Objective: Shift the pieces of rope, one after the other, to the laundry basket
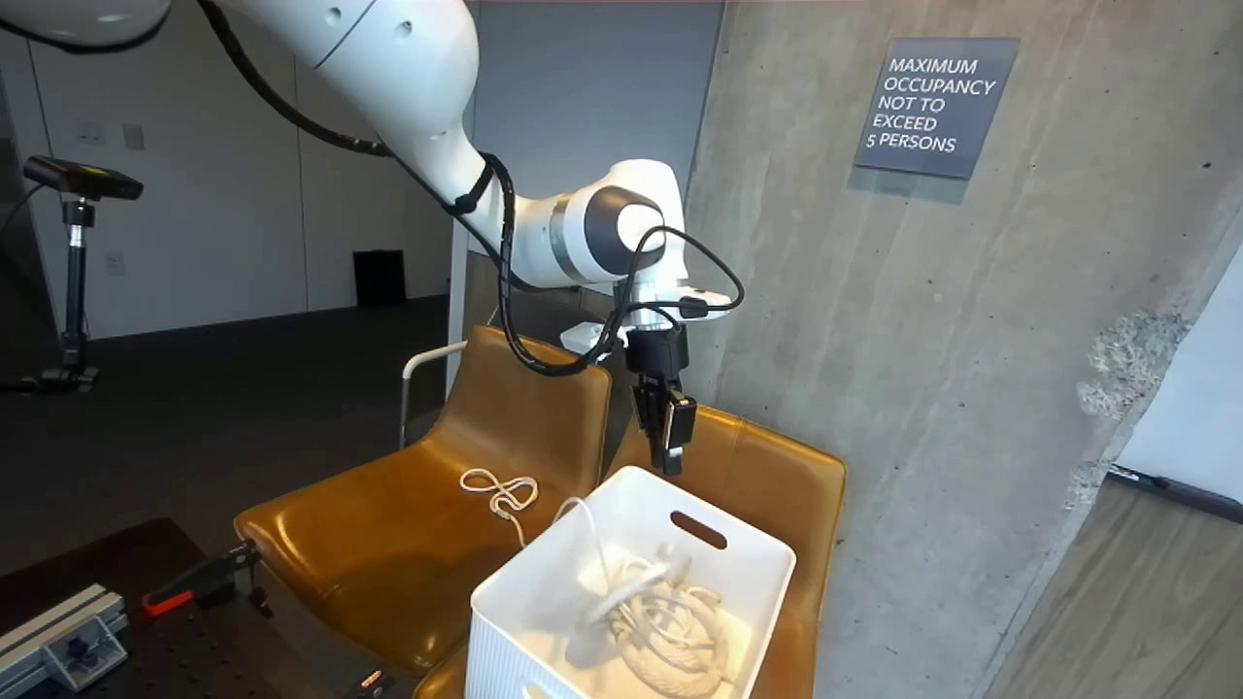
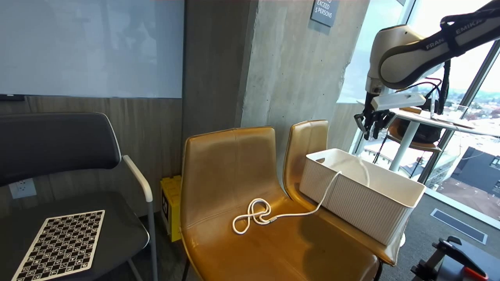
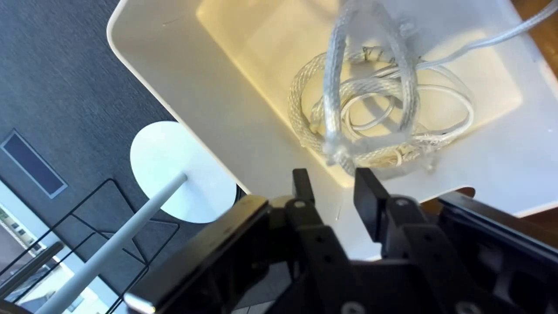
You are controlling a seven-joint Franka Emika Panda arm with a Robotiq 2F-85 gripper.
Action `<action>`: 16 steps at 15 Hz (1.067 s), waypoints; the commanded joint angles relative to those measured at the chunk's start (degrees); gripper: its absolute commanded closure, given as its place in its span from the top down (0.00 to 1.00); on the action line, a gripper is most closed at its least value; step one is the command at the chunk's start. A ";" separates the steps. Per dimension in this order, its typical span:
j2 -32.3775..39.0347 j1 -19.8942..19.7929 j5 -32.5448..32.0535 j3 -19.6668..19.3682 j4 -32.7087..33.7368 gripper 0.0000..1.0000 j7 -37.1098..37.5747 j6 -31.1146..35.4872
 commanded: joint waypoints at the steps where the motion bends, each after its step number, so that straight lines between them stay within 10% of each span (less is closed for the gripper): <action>1: -2.58 1.16 -0.79 0.58 -2.83 0.65 1.42 1.62; 6: -4.61 5.71 -0.83 4.12 -7.17 0.99 0.77 4.76; 16: 4.67 15.22 -0.04 12.24 -4.35 1.00 -1.04 12.17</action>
